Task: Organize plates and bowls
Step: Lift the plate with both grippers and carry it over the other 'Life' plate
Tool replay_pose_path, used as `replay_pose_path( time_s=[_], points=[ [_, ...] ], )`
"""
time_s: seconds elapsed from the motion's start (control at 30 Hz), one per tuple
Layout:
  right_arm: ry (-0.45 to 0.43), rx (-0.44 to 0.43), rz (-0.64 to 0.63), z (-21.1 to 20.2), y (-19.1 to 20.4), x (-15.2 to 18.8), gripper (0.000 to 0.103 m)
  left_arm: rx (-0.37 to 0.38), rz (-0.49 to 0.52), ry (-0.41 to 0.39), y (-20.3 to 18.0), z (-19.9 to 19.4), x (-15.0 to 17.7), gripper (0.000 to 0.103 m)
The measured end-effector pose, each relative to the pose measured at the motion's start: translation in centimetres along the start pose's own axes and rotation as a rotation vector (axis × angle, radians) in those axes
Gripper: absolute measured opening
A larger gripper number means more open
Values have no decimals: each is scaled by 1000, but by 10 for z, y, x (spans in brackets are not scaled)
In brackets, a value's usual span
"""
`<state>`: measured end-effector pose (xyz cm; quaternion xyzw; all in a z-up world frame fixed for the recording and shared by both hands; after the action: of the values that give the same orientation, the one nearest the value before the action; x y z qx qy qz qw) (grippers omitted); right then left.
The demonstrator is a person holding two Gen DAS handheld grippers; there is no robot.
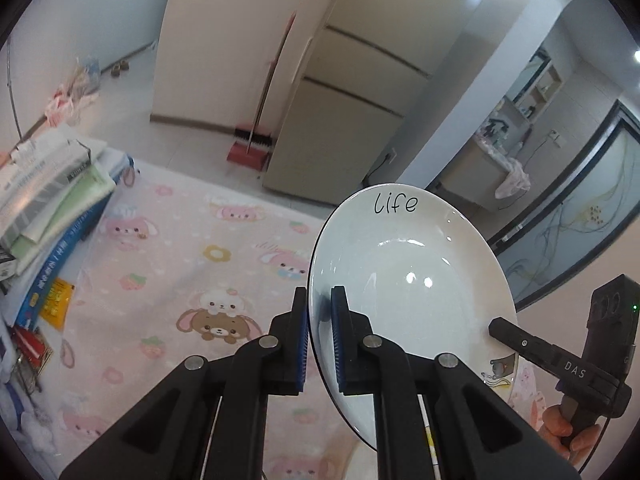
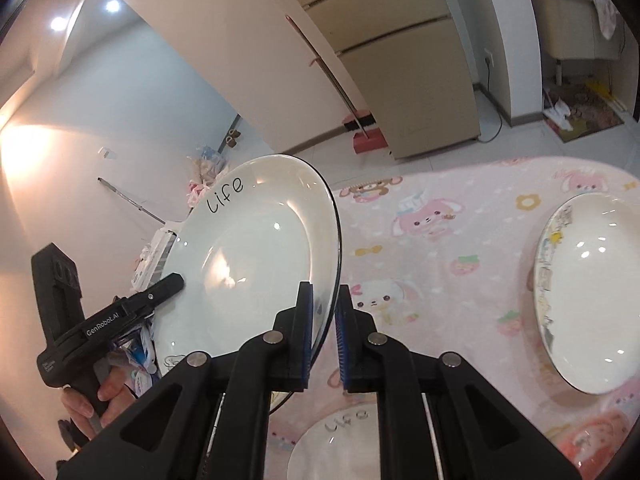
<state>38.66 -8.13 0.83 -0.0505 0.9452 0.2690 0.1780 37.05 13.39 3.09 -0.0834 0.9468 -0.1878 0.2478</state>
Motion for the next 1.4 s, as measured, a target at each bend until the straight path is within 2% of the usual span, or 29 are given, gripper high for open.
replay_pose_path(
  time_s=[0.13, 0.23, 0.3, 0.47, 0.6, 0.73, 0.97, 1.2, 1.4],
  points=[
    [-58, -4, -39, -47, 10, 21, 10, 37, 37, -35, -26, -37, 20, 11],
    [-88, -13, -71, -80, 11, 41, 11, 94, 90, -78, -45, -63, 49, 11],
    [-92, 3, -93, -94, 11, 56, 11, 113, 94, -67, -52, -69, 63, 11],
    [-107, 27, -100, -109, 5, 91, 11, 74, 150, -88, -71, -88, 100, 11],
    [-105, 1, -89, -108, -8, 118, 11, 49, 182, -87, -76, -94, 126, 11],
    [-95, -14, -61, -104, -24, 140, 11, 21, 245, -59, -78, -81, 147, 11],
    [-73, 22, -54, -88, -49, 166, 11, 67, 240, 37, -63, -34, 173, 11],
    [-14, 76, 17, -50, -83, 174, 11, 77, 252, 142, -53, 13, 189, 11],
    [-5, 80, 12, -38, -91, 178, 11, 56, 258, 180, -46, 33, 194, 12]
  ],
)
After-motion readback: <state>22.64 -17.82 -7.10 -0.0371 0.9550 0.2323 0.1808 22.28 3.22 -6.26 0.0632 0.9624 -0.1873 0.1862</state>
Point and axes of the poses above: each gripper's, at about its wrist camera, not at the fingertips, and z roughly the way its jaws point, y to its left, x to its underside, the point moved 5 cm from there along z, roughly the way its jaws point, and after that the axes turned 11 degrees about y, right-handed, at the moved point
